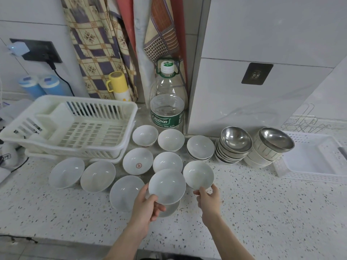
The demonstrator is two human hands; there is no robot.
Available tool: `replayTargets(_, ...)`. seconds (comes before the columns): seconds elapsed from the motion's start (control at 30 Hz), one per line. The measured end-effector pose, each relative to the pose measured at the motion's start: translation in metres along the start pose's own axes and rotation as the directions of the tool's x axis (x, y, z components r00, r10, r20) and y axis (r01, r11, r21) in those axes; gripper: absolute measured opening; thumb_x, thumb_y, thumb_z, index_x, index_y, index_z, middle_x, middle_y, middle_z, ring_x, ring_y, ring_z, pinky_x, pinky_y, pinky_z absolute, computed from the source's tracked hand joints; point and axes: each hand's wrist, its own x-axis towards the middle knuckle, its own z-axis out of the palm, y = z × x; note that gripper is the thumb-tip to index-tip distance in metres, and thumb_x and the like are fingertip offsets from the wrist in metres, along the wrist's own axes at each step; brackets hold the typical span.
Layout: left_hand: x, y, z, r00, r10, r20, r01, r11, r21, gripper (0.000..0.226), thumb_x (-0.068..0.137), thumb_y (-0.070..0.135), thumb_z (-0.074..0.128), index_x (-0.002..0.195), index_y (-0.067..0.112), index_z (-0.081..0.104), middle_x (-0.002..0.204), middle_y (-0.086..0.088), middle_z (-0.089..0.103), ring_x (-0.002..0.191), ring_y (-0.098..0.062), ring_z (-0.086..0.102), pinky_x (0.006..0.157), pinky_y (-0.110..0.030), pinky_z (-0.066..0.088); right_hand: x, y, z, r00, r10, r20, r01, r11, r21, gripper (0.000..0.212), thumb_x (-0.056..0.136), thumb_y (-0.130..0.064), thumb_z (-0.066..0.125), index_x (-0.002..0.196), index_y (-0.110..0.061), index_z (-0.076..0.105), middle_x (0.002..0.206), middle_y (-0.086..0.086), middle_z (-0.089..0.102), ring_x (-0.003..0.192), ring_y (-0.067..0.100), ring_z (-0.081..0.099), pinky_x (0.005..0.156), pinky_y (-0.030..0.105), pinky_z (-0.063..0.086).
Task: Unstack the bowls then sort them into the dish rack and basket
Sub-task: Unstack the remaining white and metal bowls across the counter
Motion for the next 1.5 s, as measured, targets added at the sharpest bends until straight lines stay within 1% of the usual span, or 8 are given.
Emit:
replayTargets(0.27,-0.012,-0.006,0.013,0.996,0.06,0.067,-0.064,0.996,0.057,0.057,0.092,0.0,0.043,0.112,0.053,0.05,0.06,-0.022,0.068,0.037,-0.014,0.044,0.035,-0.02,0.028,-0.011,0.0,-0.02,0.997,0.029,0.07,-0.024,0.997,-0.072,0.058,0.095,-0.01,0.047,0.149,-0.024,0.03,0.08,0.002,0.076,0.04,0.012,0.037,0.038,0.021,0.031)
replayTargets(0.4,-0.018,-0.011,0.024,0.986,0.052,0.159,-0.075,0.987,0.144,0.059,0.092,0.001,0.042,0.107,0.058,0.049,0.058,-0.02,0.068,0.035,-0.013,0.044,0.035,-0.02,0.028,-0.025,0.005,-0.041,0.995,-0.096,0.003,0.096,0.983,-0.16,0.026,0.099,-0.024,0.047,0.124,-0.023,0.057,0.073,0.004,0.073,0.048,0.011,0.043,0.047,0.024,0.038)
replayTargets(0.6,-0.021,-0.025,0.045,0.961,0.05,0.274,-0.128,0.953,0.275,0.057,0.093,0.005,0.041,0.136,0.043,0.042,0.061,-0.012,0.069,0.039,-0.011,0.051,0.04,-0.02,0.04,-0.049,0.009,-0.062,0.949,-0.295,0.111,0.314,0.918,-0.244,0.025,0.099,-0.025,0.049,0.092,-0.028,0.073,0.061,-0.011,0.059,0.051,0.001,0.045,0.05,0.019,0.038)
replayTargets(0.7,-0.022,-0.03,0.051,0.948,0.071,0.31,-0.168,0.94,0.298,0.055,0.094,0.006,0.041,0.131,0.047,0.044,0.054,0.001,0.068,0.045,-0.013,0.059,0.044,-0.023,0.044,-0.052,0.012,-0.07,0.937,-0.32,0.141,0.35,0.868,-0.353,0.016,0.087,-0.022,0.057,0.093,-0.032,0.068,0.052,-0.006,0.048,0.048,0.004,0.039,0.049,0.018,0.034)
replayTargets(0.8,-0.022,-0.035,0.056,0.94,0.112,0.322,-0.223,0.916,0.333,0.053,0.096,0.009,0.044,0.136,0.044,0.043,0.067,0.005,0.069,0.051,-0.016,0.065,0.045,-0.024,0.045,-0.05,0.014,-0.076,0.932,-0.324,0.161,0.36,0.801,-0.479,0.034,0.085,-0.004,0.055,0.09,-0.037,0.061,0.048,-0.006,0.042,0.045,0.006,0.036,0.044,0.016,0.033)
replayTargets(1.13,-0.014,-0.041,0.059,0.918,0.11,0.381,-0.324,0.761,0.562,0.078,0.091,0.03,0.062,0.152,0.039,0.013,0.077,-0.002,0.072,0.068,-0.009,0.068,0.056,-0.019,0.052,-0.039,0.02,-0.077,0.941,-0.281,0.188,0.338,0.751,-0.568,0.03,0.087,-0.005,0.051,0.105,-0.028,0.057,0.041,-0.008,0.043,0.041,0.006,0.033,0.042,0.017,0.027)
replayTargets(1.3,-0.015,-0.037,0.057,0.88,0.114,0.461,-0.377,0.759,0.53,0.083,0.067,0.042,0.075,0.123,0.07,0.02,0.077,0.025,0.065,0.072,0.012,0.063,0.059,-0.004,0.045,-0.034,0.023,-0.079,0.947,-0.256,0.196,0.322,0.733,-0.599,0.033,0.086,-0.007,0.051,0.105,-0.033,0.056,0.042,-0.008,0.043,0.041,0.006,0.035,0.041,0.015,0.027)
replayTargets(1.5,-0.011,-0.03,0.057,0.873,0.106,0.477,-0.433,0.62,0.654,0.088,0.07,0.036,0.076,0.14,0.044,0.023,0.086,0.014,0.062,0.071,0.006,0.062,0.062,-0.01,0.047,-0.032,0.026,-0.075,0.952,-0.229,0.205,0.307,0.754,-0.58,0.033,0.086,-0.006,0.05,0.105,-0.033,0.057,0.041,-0.009,0.042,0.04,0.006,0.034,0.041,0.015,0.028)
